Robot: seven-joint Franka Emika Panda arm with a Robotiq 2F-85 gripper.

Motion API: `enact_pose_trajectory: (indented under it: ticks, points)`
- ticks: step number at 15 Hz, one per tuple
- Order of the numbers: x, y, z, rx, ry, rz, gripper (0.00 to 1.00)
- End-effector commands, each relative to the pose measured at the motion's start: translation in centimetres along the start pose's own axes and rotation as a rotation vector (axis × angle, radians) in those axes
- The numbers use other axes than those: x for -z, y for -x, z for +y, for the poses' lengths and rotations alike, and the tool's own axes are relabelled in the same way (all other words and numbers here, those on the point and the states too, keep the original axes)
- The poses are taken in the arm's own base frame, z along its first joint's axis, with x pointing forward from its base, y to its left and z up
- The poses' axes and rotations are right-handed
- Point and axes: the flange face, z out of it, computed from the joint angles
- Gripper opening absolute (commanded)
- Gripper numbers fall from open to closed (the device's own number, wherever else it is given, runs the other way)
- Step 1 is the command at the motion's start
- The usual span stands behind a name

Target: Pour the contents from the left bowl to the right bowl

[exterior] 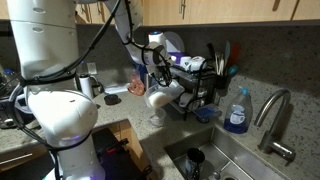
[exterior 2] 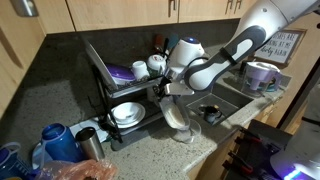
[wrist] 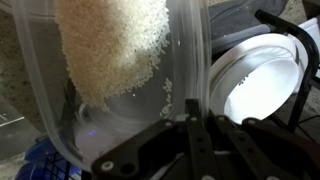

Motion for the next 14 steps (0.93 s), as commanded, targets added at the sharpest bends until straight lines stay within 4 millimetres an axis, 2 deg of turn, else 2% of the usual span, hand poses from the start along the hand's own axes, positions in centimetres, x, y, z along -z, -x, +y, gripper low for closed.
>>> enact_pose_trajectory:
  ticks: [1, 14]
  points:
    - [2.1, 0.9, 1.4, 0.012, -0.024, 0.045, 0.01]
    - [6.5, 4.2, 4.1, 0.06, -0.102, 0.19, 0.01]
